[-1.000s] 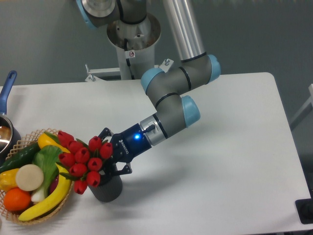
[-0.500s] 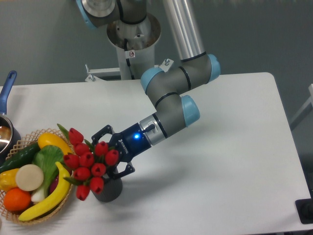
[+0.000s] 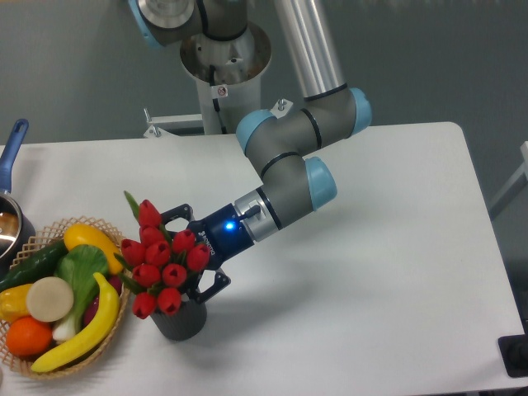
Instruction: Insert the flowers into the vase
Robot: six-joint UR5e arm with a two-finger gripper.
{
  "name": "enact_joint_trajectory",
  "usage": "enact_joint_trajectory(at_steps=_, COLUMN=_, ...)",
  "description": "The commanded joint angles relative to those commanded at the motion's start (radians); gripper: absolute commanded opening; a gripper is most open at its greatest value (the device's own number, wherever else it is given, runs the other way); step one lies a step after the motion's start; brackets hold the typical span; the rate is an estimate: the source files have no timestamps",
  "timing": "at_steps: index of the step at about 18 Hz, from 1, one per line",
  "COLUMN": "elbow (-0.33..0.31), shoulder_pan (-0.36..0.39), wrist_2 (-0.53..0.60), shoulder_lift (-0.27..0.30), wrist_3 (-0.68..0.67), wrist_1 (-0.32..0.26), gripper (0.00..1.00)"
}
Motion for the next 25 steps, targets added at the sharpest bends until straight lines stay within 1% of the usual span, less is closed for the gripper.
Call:
enact_joint_trajectory(at_steps=2, elbow=0.0, shoulder_pan=0.005, wrist_2=0.0, shoulder_lift=0.005, wrist_3=0.0, wrist_1=0.0, gripper=1.0)
enact_joint_trajectory(at_steps=3, elbow=-0.002, shoulder_pan=0.008, wrist_2=0.002, shoulder_lift=0.017, wrist_3=-0.006, wrist_1=0.0, gripper=1.0)
enact_joint_trajectory(at_steps=5, elbow=-0.002, shoulder_pan=0.012, wrist_2=0.015, shoulder_lift=0.037, wrist_3=-0.058, wrist_1=0.0, gripper=1.0)
enact_joint_trajectory(at_steps=10, elbow=0.006, shoulder_pan=0.031, wrist_2=0.041, shoulder_lift=0.04, wrist_3=-0.08, wrist_1=0.0, gripper=1.0)
enact_joint_trajectory(at_steps=13, elbow=0.008, shoulder_pan=0.061, wrist_2=0.043, shoulder_lift=0.043, wrist_3=-0.081, wrist_1=0.0, gripper=1.0)
enact_joint_trajectory(at_steps=15, elbow=0.006, shoulder_pan=0.084, wrist_2=0.043, shoulder_lift=0.064, wrist_3=-0.097, wrist_1=0.0, gripper=1.0)
enact_joint_trajectory(at_steps=17, elbow=0.011, shoulder_pan=0.11, wrist_2=0.044, shoulder_lift=0.072, wrist_3=-0.107, wrist_1=0.0, gripper=1.0)
enact_joint_trajectory(at_steps=19, elbow=0.014, shoulder_pan=0.135, wrist_2=0.067, shoulder_lift=0.08, wrist_3=-0.126, wrist_1=0.0, gripper=1.0)
enact_joint_trajectory(at_steps=23, elbow=0.002, shoulder_pan=0.15, wrist_2=0.129, shoulder_lift=0.09, wrist_3=-0.153, wrist_1=-0.002, gripper=1.0)
enact_joint_trajectory(at_steps=25, elbow=-0.006, shoulder_pan=0.153, wrist_2=0.15, shoulder_lift=0.106, wrist_3=-0.158, wrist_1=-0.005, gripper=1.0)
